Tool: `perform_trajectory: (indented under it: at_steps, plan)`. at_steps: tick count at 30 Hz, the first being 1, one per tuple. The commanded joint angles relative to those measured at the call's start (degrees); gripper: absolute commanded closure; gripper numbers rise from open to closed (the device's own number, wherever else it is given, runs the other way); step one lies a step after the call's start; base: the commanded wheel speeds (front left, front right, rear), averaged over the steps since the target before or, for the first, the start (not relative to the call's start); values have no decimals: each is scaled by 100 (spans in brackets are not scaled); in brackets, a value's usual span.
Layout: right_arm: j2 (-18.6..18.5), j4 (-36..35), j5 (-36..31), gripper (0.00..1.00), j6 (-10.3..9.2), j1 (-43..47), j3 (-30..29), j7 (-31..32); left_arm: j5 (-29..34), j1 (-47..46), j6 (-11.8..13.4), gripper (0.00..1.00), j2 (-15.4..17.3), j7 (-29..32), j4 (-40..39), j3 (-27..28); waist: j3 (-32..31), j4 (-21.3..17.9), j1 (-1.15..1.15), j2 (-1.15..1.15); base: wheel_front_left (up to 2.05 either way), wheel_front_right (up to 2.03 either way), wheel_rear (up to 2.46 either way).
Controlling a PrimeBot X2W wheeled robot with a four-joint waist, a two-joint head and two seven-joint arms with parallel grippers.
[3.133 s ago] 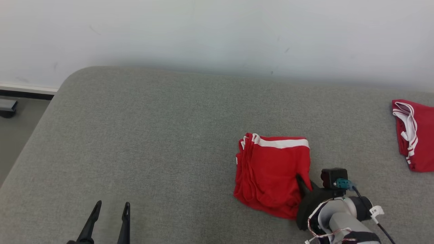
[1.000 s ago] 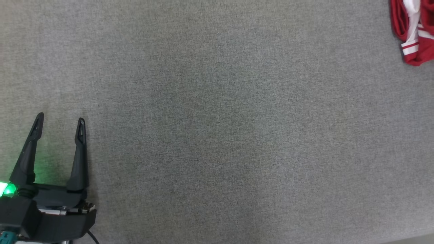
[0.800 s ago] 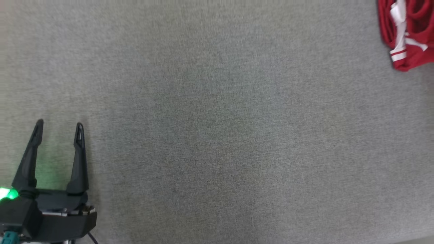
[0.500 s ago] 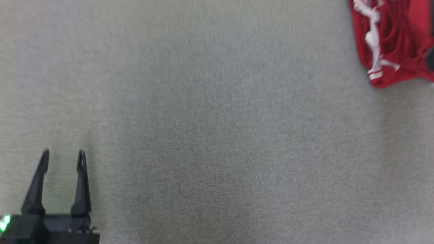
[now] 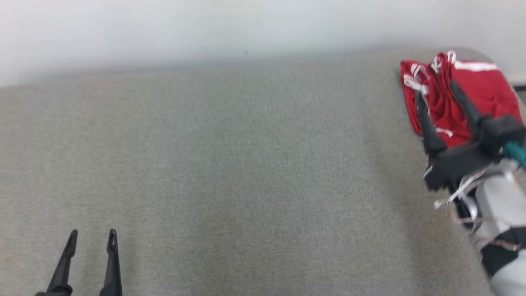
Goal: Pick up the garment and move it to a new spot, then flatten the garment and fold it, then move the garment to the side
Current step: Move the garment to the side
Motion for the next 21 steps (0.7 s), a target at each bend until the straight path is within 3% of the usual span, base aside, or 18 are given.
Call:
perform_trajectory:
  at_steps: [1, 21]
  plan:
    - [84, -94, 7, 0, -18, 183, -59, 0, -9, 116, 17, 0, -34, -16, 21, 6, -443, 242, 2, 1, 0, 0, 0]
    - [1587, -1679, -516, 0, -18, 3343, -1393, 0, 6, 402, 17, 0, -15, -16, 284, -7, -1037, 596, 2, 1, 0, 0, 0]
